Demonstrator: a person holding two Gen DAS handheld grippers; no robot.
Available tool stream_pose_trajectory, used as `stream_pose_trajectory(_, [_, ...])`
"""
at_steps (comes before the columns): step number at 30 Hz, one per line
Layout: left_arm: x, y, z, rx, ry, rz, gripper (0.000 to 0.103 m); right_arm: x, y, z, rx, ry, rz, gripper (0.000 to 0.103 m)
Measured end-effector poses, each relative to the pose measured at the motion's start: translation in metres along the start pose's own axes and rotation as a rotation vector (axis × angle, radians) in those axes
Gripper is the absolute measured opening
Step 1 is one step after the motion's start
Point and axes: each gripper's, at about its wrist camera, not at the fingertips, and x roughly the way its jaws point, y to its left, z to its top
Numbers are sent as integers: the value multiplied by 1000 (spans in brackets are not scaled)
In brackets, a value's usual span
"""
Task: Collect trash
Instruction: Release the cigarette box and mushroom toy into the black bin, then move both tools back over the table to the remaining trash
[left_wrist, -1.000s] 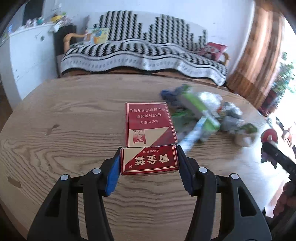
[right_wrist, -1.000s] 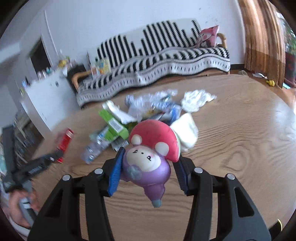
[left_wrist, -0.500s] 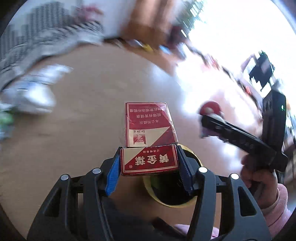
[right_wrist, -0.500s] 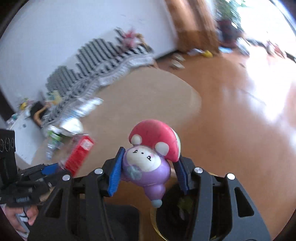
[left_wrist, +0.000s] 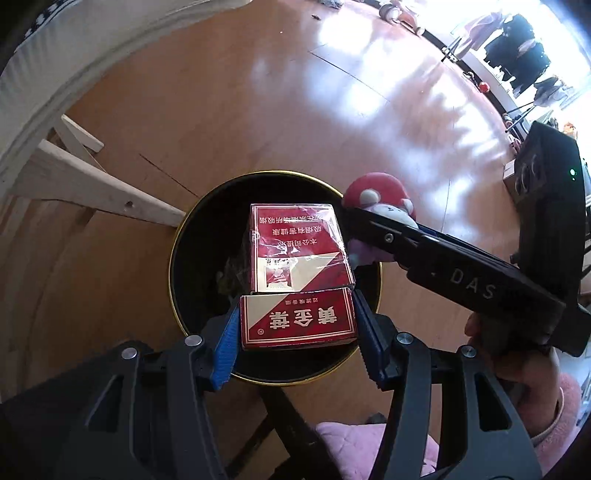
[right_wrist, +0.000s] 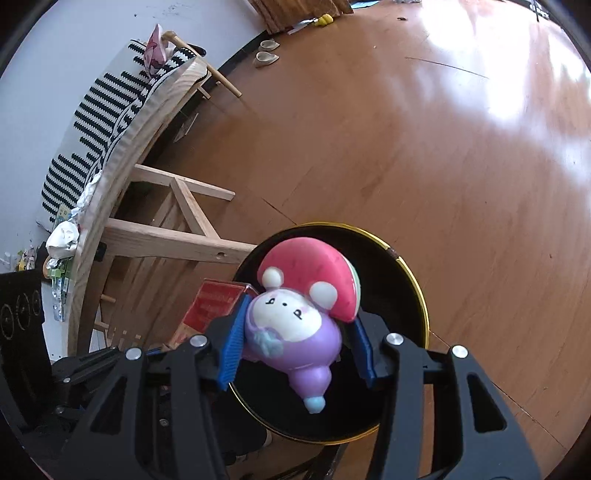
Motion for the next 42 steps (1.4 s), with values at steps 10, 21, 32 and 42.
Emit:
stream_pose_trajectory(10, [-2,10,-7,-28,10,-17,85,3,-1,6,52,42,10,70])
stream_pose_trajectory(21, [-99,39,-12,-31,-263,43,97,-53,11,26,-14,-218,-237,96])
stream_pose_trajectory(32, [-236,217,-89,-422,-544,251,97,-34,128,35,-293,-224,-214,96])
stream_pose_trajectory(42, [-287,383,-190,-763,-590,406,97,13,339,18,-690,-193,47,96])
